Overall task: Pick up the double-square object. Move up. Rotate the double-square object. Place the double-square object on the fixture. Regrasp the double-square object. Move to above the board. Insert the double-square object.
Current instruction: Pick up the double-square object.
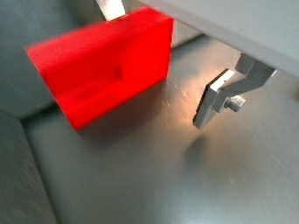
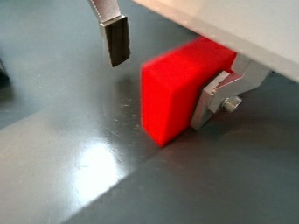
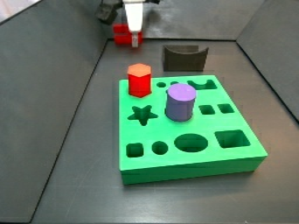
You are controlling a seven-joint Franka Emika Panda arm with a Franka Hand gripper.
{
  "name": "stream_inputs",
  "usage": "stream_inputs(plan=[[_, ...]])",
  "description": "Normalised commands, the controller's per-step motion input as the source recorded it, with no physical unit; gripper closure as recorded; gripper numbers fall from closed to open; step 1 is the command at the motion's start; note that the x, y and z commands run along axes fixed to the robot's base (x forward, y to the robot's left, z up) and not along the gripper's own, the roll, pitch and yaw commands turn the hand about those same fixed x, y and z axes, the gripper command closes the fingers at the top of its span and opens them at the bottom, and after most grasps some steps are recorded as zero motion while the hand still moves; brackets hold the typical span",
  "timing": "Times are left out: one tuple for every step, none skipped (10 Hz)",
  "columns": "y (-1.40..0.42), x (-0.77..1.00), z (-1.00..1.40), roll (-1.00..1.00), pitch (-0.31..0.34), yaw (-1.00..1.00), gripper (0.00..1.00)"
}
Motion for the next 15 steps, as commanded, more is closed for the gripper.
stream_inputs(plan=[[-0.13, 0.00, -0.69, -0.10, -0.166, -0.03, 0.00], [0.00, -0.08, -0.49, -0.06, -0.127, -0.04, 0.00], [0.02, -0.19, -0.38, 0.00, -0.069, -0.10, 0.00], [0.03, -0.23, -0.36, 0.00, -0.079, -0.13, 0.00], [0.00, 0.00, 0.00, 0.00, 0.000, 0.00, 0.00], [0.00, 0.00, 0.00, 0.00, 0.000, 0.00, 1.00], [0.00, 0.00, 0.00, 0.00, 0.000, 0.00, 1.00], [0.00, 0.00, 0.00, 0.00, 0.000, 0.00, 1.00], [0.00, 0.00, 0.00, 0.00, 0.000, 0.00, 1.00], [0.00, 0.00, 0.00, 0.00, 0.000, 0.00, 1.00], [0.00, 0.00, 0.00, 0.00, 0.000, 0.00, 1.00], [0.00, 0.00, 0.00, 0.00, 0.000, 0.00, 1.00], [0.00, 0.00, 0.00, 0.00, 0.000, 0.00, 1.00], [0.00, 0.00, 0.00, 0.00, 0.000, 0.00, 1.00], [0.00, 0.00, 0.00, 0.00, 0.000, 0.00, 1.00]])
